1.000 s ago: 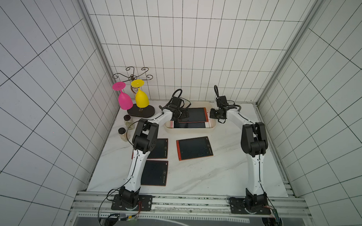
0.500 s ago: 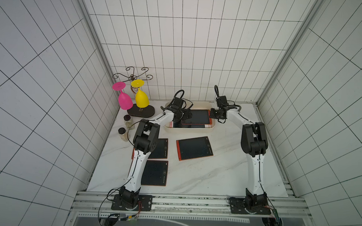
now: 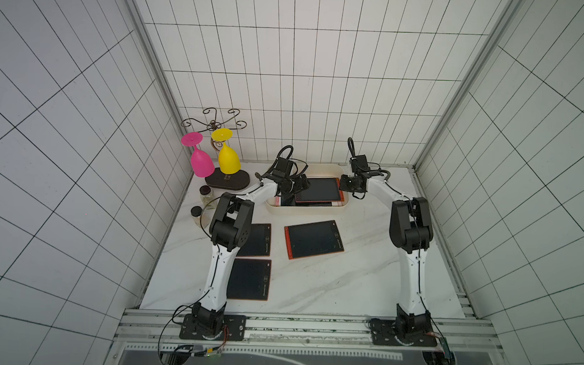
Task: Take out the writing tablet from the storage box
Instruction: Pick up the writing tablet from the storage box.
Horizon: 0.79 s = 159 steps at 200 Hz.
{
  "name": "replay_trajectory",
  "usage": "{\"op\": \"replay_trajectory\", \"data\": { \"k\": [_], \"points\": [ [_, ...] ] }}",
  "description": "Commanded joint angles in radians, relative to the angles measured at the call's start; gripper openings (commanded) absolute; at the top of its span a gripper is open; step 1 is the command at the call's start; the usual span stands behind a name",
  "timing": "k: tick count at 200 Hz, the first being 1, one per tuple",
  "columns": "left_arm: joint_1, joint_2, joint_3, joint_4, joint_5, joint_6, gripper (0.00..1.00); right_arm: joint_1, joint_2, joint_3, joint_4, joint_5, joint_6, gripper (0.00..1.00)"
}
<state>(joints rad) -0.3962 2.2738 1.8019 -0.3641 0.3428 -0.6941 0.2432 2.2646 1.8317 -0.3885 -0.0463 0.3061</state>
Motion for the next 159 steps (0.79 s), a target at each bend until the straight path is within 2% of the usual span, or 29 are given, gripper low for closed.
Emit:
{"op": "replay_trajectory", "data": {
  "k": [1, 86, 159],
  "points": [
    [-0.028, -0.077, -0.024, 0.124, 0.139, -0.070, 0.92, 0.021, -0.024, -0.032, 0.076, -0.110, 0.037, 0.00],
    [-0.012, -0.138, -0.112, 0.248, 0.218, -0.167, 0.92, 0.021, -0.030, -0.052, 0.106, -0.116, 0.045, 0.00],
    [-0.006, -0.145, -0.165, 0.356, 0.237, -0.237, 0.92, 0.019, -0.033, -0.063, 0.113, -0.119, 0.048, 0.00]
  ]
}}
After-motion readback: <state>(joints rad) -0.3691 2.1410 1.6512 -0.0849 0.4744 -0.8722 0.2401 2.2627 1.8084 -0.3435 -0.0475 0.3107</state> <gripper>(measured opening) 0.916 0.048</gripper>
